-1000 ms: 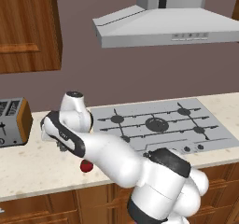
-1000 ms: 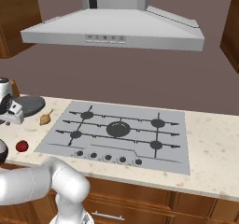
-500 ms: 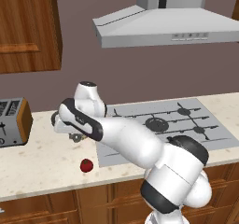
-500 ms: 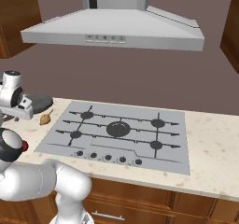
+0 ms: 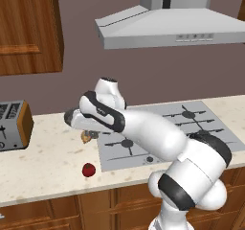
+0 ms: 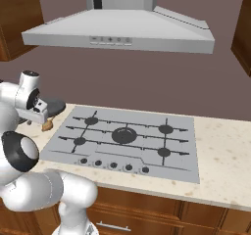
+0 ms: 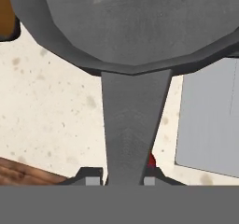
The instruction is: Place the pan on the rear right burner on the stove. Then place the tomato and the onion in the pan and turn on the rear right burner.
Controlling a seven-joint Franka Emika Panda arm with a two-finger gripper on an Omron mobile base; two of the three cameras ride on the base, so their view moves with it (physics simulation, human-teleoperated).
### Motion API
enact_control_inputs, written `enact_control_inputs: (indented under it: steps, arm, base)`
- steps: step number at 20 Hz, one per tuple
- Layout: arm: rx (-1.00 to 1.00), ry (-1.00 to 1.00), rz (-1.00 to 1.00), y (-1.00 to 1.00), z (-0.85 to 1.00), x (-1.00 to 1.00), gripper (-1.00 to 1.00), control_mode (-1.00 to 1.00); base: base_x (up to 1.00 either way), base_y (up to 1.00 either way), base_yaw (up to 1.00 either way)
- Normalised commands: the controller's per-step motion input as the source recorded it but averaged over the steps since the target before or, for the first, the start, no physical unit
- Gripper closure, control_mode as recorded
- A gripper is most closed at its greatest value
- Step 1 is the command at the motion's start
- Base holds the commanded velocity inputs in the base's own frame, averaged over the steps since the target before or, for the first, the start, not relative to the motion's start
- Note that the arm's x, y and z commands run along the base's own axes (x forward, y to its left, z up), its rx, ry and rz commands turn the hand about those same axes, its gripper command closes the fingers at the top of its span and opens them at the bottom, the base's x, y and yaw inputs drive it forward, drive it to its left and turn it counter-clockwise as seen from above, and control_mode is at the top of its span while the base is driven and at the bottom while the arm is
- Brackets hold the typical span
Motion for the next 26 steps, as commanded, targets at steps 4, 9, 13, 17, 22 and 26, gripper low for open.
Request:
enact_control_inputs:
  steps: [4,9,13,17,22,26]
  arm:
    - [0.09,-0.01,0.0,-0.55,0.01,0.0,1.0,-1.0]
    - [0.04,-0.06,0.0,-0.49,0.06,0.0,1.0,-1.0]
    - [0.02,-0.07,0.0,-0.55,0.08,0.0,1.0,-1.0]
    - [0.0,-0.04,0.0,-0.51,0.15,0.0,1.0,-1.0]
    - [0.0,0.0,0.0,-0.56,0.05,0.0,1.0,-1.0]
    - [0.0,0.0,0.0,-0.61,0.0,0.07,1.0,-1.0]
  base:
    - [0.0,0.0,0.0]
    - [0.0,0.0,0.0]
    - [0.0,0.0,0.0]
    - [0.0,0.0,0.0]
    - [0.0,0.0,0.0]
    - [0.0,0.0,0.0]
